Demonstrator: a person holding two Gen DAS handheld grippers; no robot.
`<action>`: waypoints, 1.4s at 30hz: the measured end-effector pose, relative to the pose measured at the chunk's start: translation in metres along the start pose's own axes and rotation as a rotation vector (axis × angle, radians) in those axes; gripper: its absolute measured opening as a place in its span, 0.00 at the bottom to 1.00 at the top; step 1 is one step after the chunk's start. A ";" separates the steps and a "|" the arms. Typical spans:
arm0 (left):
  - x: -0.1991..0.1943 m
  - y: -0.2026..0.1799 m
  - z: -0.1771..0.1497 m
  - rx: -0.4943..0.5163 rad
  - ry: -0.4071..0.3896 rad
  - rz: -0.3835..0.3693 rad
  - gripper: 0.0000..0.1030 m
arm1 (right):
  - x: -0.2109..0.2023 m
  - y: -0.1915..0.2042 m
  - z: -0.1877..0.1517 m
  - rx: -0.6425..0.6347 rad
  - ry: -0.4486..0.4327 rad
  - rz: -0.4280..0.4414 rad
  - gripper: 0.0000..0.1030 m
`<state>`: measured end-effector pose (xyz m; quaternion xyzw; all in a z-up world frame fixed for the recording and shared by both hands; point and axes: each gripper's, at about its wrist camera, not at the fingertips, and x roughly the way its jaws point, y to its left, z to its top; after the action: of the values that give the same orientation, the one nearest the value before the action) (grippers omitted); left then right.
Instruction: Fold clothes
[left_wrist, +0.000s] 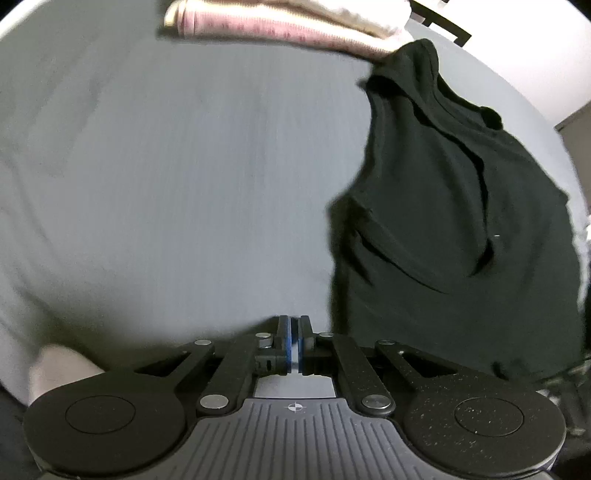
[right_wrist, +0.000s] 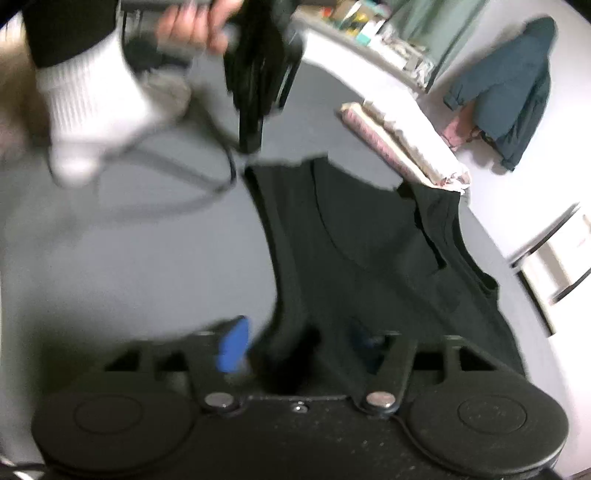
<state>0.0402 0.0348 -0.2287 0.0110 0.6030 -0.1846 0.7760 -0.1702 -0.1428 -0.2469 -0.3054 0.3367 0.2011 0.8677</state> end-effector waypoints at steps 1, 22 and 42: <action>-0.004 -0.003 0.001 0.010 -0.025 -0.013 0.01 | -0.008 -0.013 0.003 0.067 -0.016 0.042 0.59; -0.020 -0.071 -0.007 0.396 -0.176 -0.232 0.07 | 0.191 -0.293 0.080 0.470 0.018 0.226 0.30; -0.013 -0.075 -0.008 0.425 -0.145 -0.179 0.07 | 0.223 -0.281 0.127 0.098 0.008 0.150 0.08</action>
<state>0.0072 -0.0295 -0.2031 0.1073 0.4919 -0.3758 0.7780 0.1988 -0.2325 -0.2195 -0.2370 0.3714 0.2477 0.8629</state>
